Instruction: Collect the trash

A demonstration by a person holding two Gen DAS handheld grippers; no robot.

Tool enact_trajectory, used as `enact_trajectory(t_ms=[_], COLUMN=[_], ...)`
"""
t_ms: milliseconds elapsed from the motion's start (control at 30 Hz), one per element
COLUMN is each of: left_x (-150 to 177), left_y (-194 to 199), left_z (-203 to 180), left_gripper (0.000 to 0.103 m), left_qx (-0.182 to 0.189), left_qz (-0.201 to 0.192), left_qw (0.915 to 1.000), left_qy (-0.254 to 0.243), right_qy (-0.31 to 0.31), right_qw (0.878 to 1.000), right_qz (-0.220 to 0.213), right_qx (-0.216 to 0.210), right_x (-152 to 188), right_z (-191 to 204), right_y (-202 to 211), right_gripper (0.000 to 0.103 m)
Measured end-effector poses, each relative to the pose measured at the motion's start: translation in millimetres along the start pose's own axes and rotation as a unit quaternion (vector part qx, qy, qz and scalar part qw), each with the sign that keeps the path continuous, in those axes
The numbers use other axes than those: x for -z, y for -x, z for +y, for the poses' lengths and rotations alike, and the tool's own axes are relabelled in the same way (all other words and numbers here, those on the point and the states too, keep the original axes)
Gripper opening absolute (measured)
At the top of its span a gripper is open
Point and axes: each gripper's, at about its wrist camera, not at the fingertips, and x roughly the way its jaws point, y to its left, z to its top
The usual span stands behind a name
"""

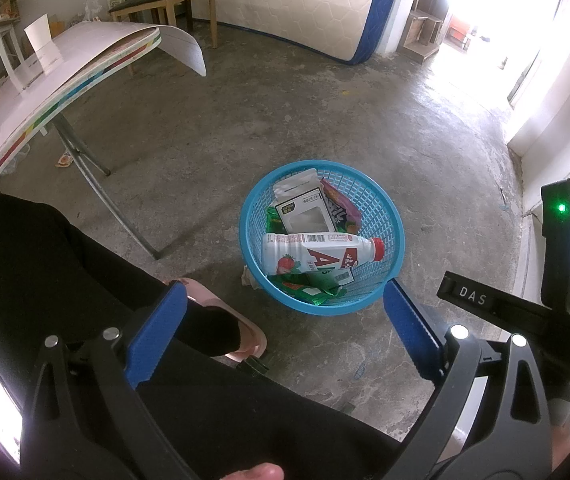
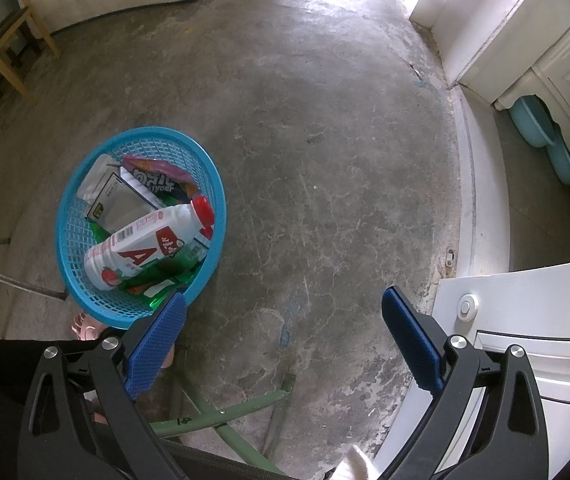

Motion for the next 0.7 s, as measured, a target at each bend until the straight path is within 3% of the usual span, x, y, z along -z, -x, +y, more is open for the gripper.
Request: enact_trajectory(t_ms=[700], left_x=[0.7], left_y=[0.2], left_z=[1.0], left_gripper=[0.095], left_qx=[0.001], left_qz=[0.0], left_qw=[1.0], left_qy=[0.0], right_qy=[0.0], right_qw=[1.0], right_qz=[0.0], right_qx=[0.0], right_x=[-0.3], right_z=[-0.4], right_y=[0.0], right_gripper=[0.095])
